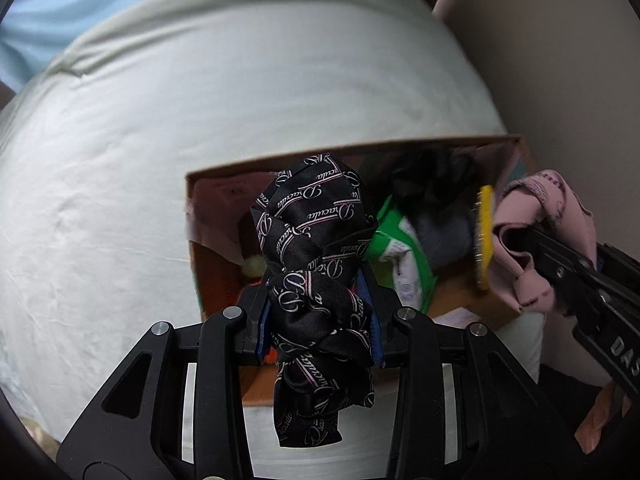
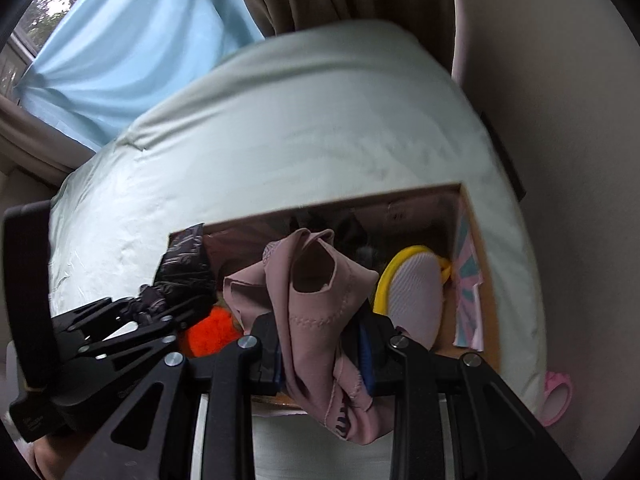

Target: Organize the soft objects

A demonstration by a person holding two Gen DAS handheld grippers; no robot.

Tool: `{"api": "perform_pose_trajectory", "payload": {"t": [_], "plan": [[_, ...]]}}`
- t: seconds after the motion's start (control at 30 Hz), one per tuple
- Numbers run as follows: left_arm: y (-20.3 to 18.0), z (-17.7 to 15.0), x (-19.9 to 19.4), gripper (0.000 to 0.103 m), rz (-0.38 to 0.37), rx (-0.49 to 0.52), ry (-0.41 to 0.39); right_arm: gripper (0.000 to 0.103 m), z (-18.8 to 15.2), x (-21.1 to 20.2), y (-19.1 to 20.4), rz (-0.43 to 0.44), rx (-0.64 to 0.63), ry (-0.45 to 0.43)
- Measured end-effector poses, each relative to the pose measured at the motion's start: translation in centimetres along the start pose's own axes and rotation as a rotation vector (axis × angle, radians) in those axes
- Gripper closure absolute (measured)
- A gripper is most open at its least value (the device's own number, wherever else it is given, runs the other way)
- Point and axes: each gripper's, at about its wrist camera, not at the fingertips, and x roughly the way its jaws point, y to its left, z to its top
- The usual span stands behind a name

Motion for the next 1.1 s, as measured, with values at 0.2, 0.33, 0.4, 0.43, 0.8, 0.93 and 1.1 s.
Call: {"api": "perform_pose_trajectory", "payload": {"t": [0.2, 0.33, 0.4, 0.43, 0.8, 0.93, 1.1], "plan": [[-0.2, 1.2, 1.8, 0.07, 0.009, 0.022, 0.035, 0.077, 0.7, 2.5, -0.9, 0.022, 0.023, 0.064], [-1.1, 0.8, 1.4, 0.013, 0.021, 0.072, 0.041, 0.057, 1.6, 3.5, -1.7, 0.036, 0.062, 0.104], [-1.4, 0.4, 0.9, 0.0, 0.019, 0.081, 0.02, 0.033, 1.9, 3.5, -2.1, 0.048, 0.076, 0.104], [-1.5, 0.2, 0.6, 0.0, 0.003, 0.087, 0.012, 0.016, 1.9, 3.4, -2.3, 0.055, 0.082, 0.101], [-0.4, -1.0, -1.7, 0.0, 0.003, 0.081, -0.002, 0.009, 1.7, 1.6, -3.3, 0.065, 0.117, 0.067], [-0.7, -1.7, -3.6, 0.0, 0.009, 0.096, -0.03, 0.009, 1.5, 0.6, -3.1, 0.071, 0.118, 0.055], [0.0, -2.4, -7.0, 0.0, -0.003, 0.08, -0.088, 0.009, 1.3, -2.0, -1.5, 0.063, 0.076, 0.003]]}}
